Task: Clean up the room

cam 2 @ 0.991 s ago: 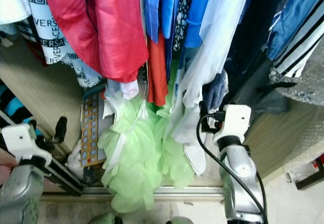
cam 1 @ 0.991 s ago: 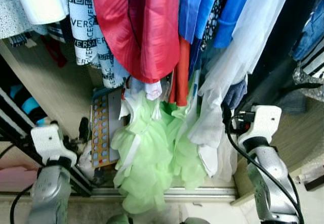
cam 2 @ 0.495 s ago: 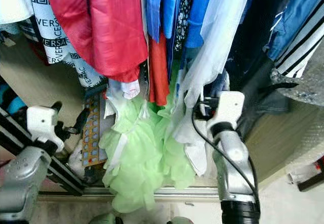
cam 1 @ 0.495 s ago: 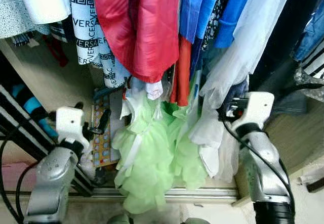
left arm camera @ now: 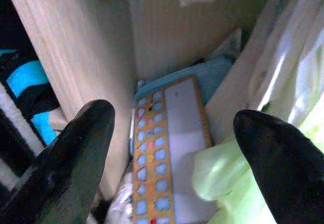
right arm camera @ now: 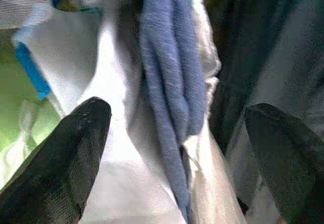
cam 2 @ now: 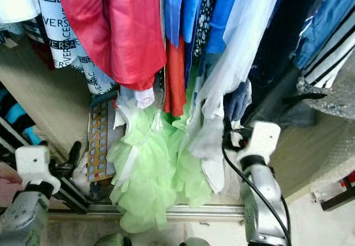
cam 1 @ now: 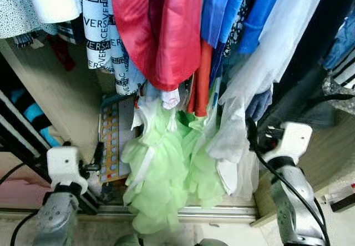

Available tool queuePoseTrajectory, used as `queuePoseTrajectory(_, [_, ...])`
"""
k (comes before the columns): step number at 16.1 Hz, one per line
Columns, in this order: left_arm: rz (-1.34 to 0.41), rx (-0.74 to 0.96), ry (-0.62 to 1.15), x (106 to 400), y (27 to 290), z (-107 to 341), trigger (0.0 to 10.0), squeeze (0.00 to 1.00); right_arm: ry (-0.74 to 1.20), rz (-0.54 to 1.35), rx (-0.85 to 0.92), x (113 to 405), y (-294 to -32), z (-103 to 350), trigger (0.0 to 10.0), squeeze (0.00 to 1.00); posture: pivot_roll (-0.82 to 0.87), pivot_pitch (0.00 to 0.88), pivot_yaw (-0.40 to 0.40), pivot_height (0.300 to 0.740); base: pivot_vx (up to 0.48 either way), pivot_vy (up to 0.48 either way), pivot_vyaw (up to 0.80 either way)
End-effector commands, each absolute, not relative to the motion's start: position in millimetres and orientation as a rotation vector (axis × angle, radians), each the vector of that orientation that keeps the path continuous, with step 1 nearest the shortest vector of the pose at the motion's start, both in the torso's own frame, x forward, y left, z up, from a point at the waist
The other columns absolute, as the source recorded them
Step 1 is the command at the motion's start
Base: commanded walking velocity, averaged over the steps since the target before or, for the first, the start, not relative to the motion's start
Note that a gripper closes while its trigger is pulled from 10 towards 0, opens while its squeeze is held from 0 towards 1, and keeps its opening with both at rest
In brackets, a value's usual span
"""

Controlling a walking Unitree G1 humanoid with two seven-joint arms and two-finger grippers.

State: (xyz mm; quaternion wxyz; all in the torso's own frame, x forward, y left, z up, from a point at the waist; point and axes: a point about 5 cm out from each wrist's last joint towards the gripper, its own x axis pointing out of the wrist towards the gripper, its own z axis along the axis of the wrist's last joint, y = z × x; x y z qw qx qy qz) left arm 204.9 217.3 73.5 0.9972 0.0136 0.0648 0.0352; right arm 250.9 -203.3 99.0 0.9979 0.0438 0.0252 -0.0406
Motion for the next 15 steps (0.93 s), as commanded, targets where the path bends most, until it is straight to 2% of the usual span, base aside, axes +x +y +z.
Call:
queuePoseTrajectory(1, [0.041,0.015,0.078,210.0,207.1,83.0,10.0,0.00,0.015,-0.066,0.074,254.0,-201.0,109.4,10.0,0.00,-0.09,0.000,-0.020,0.740,0.000,0.000,0.00])
queuePoseTrajectory(3, [0.013,0.047,0.042,217.5,200.2,93.7,10.0,0.00,0.008,-0.047,0.028,259.9,-193.0,114.3,10.0,0.00,-0.10,0.000,-0.009,0.740,0.000,0.000,0.40])
queuePoseTrajectory(7, [0.049,0.033,0.075,220.4,209.9,87.4,10.0,0.00,-0.002,-0.031,0.041,267.7,-177.5,117.8,10.0,0.00,-0.10,0.000,-0.010,0.740,0.000,0.000,0.80])
queuePoseTrajectory(9, [0.088,0.015,0.085,222.4,216.1,86.6,10.0,0.00,0.000,-0.023,0.045,271.3,-174.9,118.0,10.0,0.00,-0.09,0.000,-0.026,0.740,0.000,0.000,0.80])
queuePoseTrajectory(15, [0.081,0.022,0.083,228.3,209.8,95.6,10.0,0.00,0.025,0.007,0.053,270.4,-169.0,115.1,10.0,0.00,-0.09,0.000,-0.021,0.740,0.000,0.000,0.80])
